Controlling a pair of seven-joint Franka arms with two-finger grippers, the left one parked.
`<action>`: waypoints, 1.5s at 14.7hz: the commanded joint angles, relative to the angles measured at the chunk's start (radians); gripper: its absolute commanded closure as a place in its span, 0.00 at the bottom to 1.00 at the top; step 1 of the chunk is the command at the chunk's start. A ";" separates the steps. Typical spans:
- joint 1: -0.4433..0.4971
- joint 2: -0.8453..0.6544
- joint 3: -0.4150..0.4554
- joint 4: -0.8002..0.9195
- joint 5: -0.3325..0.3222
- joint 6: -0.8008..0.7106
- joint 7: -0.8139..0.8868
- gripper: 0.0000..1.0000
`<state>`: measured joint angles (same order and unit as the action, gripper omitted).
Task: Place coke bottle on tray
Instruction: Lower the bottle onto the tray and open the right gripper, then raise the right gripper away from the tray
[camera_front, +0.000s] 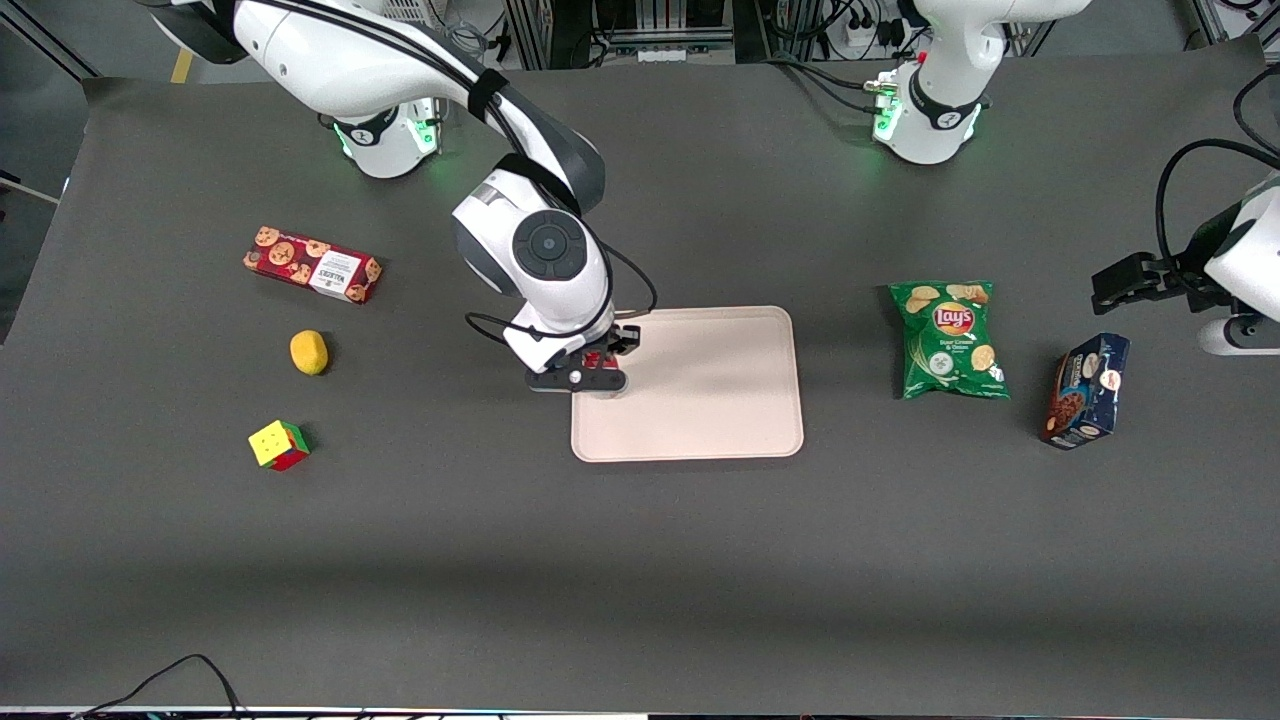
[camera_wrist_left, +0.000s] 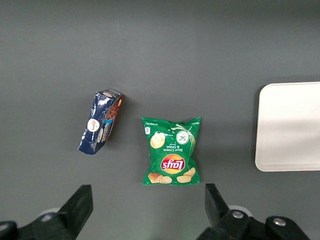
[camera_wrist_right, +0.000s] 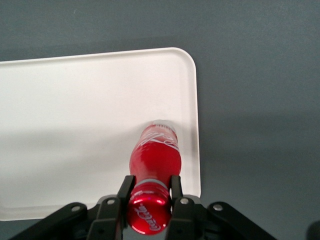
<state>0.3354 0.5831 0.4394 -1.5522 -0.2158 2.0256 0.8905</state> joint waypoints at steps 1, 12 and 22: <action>-0.010 -0.005 0.010 -0.035 -0.028 0.038 0.030 1.00; -0.012 0.001 0.007 -0.032 -0.025 0.053 0.041 0.00; -0.173 -0.242 -0.005 -0.034 0.044 -0.137 -0.104 0.00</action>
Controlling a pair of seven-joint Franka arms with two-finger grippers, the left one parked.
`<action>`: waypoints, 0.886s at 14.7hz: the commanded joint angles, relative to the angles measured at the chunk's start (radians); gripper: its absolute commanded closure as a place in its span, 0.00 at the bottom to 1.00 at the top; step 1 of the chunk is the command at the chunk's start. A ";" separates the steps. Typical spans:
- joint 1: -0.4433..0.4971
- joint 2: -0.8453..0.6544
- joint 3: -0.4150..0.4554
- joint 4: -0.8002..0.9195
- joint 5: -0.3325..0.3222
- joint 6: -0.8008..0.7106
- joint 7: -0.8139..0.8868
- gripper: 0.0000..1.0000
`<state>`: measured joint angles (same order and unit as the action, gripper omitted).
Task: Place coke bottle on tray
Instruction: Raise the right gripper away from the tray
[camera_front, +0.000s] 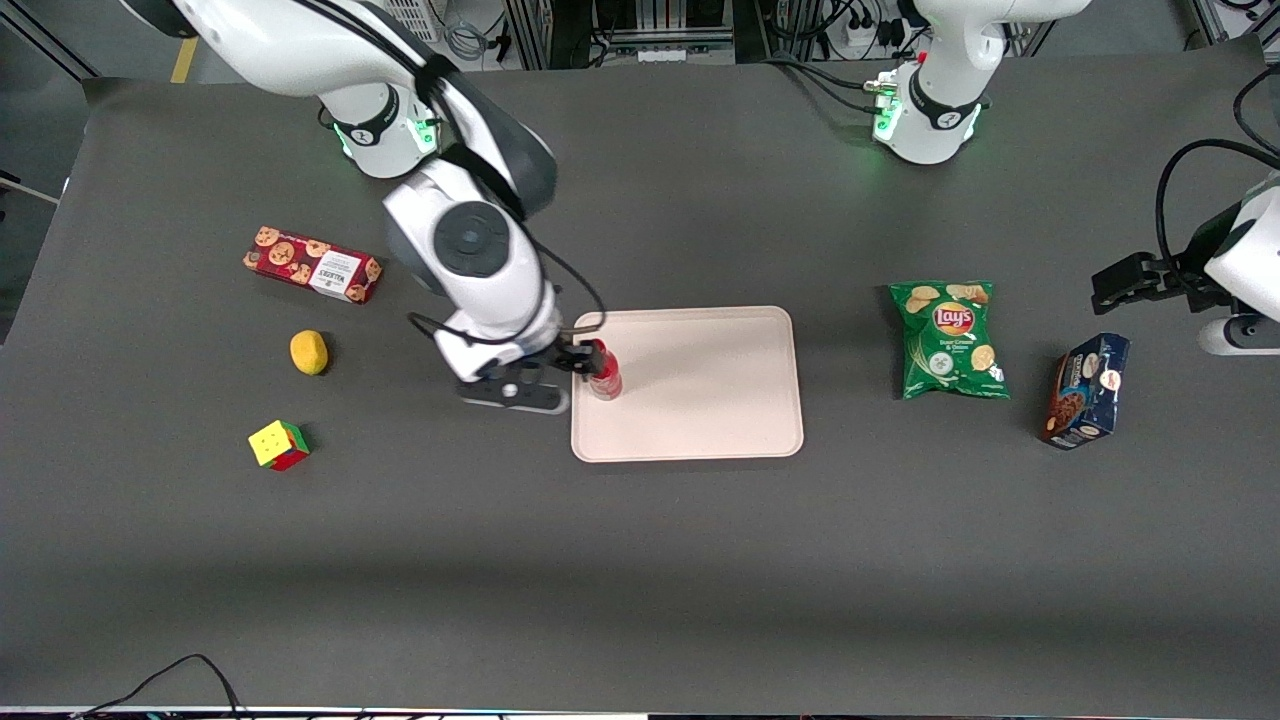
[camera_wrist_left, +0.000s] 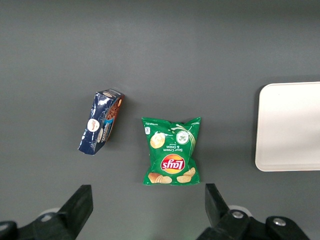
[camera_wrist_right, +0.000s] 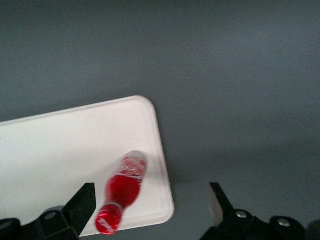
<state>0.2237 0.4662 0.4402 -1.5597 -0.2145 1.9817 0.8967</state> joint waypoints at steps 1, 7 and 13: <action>-0.098 -0.162 -0.018 -0.028 0.091 -0.116 -0.175 0.00; -0.115 -0.397 -0.317 -0.105 0.254 -0.214 -0.626 0.00; -0.119 -0.505 -0.465 -0.255 0.242 -0.186 -0.777 0.00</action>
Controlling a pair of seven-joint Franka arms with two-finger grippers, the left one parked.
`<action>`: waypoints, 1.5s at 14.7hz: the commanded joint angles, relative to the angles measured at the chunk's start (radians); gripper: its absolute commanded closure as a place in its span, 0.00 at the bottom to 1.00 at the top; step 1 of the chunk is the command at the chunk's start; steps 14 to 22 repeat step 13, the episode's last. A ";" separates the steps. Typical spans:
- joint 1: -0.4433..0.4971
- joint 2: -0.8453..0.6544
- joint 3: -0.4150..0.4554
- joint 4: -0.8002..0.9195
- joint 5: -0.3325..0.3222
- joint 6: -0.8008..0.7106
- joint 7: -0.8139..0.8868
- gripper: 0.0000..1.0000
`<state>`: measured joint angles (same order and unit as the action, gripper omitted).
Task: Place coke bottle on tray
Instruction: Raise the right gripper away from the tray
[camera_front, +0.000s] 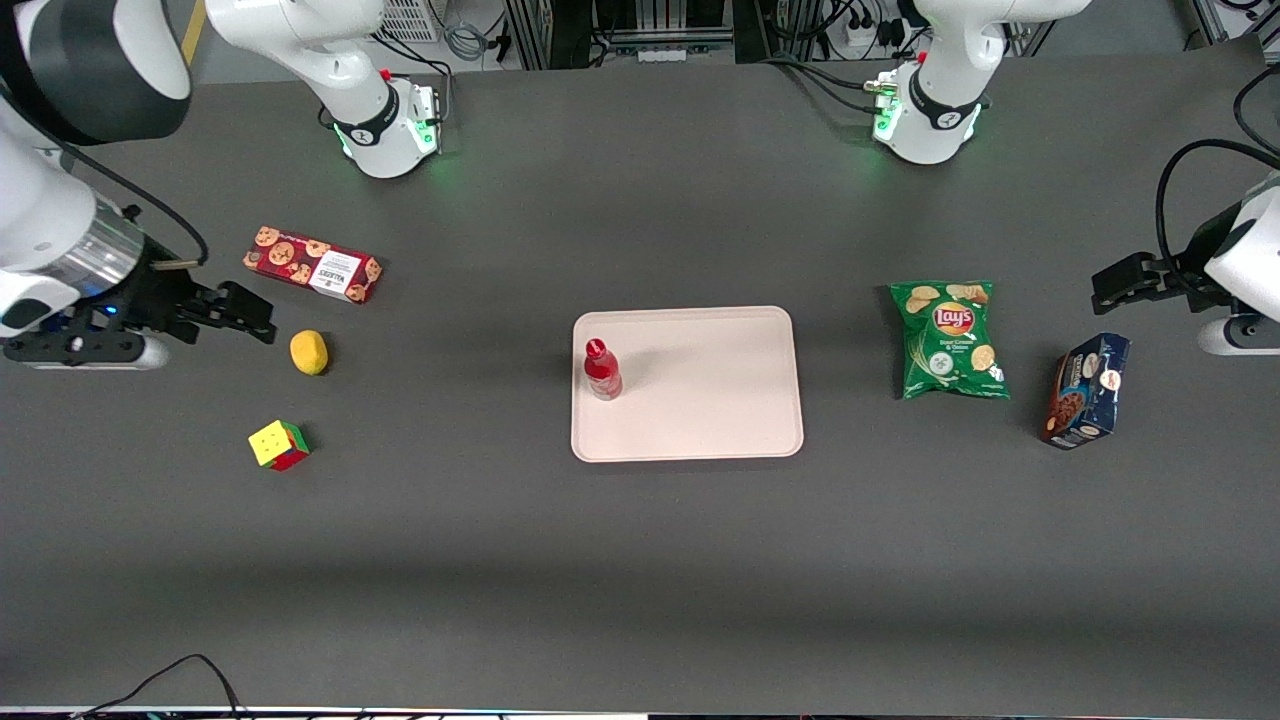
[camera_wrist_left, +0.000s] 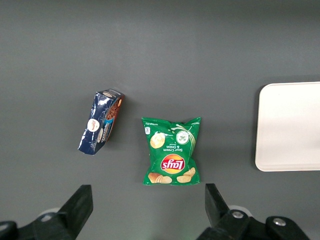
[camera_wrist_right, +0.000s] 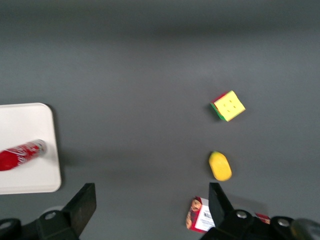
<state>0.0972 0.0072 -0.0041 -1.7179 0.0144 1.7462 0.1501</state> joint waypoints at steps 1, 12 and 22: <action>0.004 -0.058 -0.026 -0.144 0.012 0.106 -0.032 0.00; 0.013 -0.093 -0.105 -0.204 -0.026 0.167 -0.133 0.00; 0.015 -0.093 -0.105 -0.201 -0.030 0.159 -0.133 0.00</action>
